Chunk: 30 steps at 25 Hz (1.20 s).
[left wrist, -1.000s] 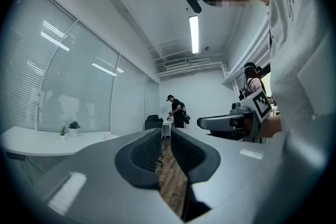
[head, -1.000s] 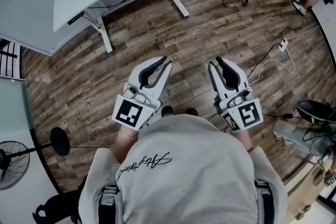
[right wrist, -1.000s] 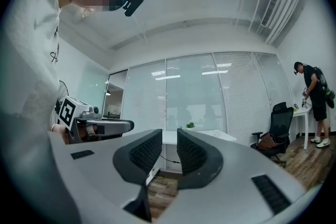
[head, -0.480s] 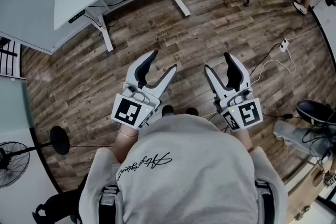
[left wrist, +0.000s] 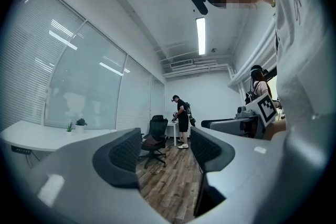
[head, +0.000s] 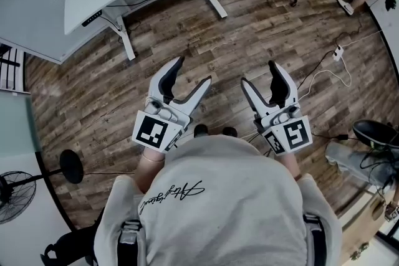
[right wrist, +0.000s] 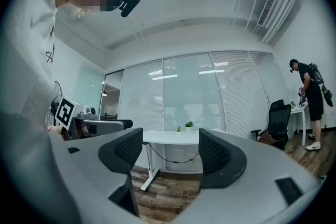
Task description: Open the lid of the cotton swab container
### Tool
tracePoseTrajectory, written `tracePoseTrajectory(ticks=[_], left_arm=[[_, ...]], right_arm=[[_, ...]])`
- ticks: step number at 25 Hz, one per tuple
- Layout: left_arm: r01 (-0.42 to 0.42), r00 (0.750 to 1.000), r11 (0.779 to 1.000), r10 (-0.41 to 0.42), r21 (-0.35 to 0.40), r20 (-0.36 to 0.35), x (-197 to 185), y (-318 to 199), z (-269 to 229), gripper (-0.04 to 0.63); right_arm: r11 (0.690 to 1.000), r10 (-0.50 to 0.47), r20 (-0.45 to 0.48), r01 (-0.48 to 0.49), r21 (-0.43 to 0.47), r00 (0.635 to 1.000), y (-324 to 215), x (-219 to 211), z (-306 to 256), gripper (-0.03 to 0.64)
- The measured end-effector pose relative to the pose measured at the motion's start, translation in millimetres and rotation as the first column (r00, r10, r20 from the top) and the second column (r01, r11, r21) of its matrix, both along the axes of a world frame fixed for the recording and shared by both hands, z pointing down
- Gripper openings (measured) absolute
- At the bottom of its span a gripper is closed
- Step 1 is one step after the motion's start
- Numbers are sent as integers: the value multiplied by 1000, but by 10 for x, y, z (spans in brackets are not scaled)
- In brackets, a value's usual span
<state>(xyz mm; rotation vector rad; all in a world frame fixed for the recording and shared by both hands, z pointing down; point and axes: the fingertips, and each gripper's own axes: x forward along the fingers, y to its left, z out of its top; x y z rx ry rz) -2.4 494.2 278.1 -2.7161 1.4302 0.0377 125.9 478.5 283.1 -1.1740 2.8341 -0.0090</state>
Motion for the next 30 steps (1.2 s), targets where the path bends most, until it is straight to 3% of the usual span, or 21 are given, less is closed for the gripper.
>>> tracePoseTrajectory(ticks=[8, 23, 30], left_arm=[[-20, 999, 1000, 20, -5, -34, -186, 16, -13, 283], [-56, 998, 998, 56, -9, -13, -742, 50, 126, 283], [-82, 996, 997, 81, -8, -21, -677, 10, 210, 283]], right_arm=[[1000, 6, 4, -6, -11, 1000, 8, -165, 2, 315], [998, 55, 24, -55, -34, 998, 130, -708, 158, 314], [995, 79, 12, -78, -60, 997, 134, -629, 251, 314]])
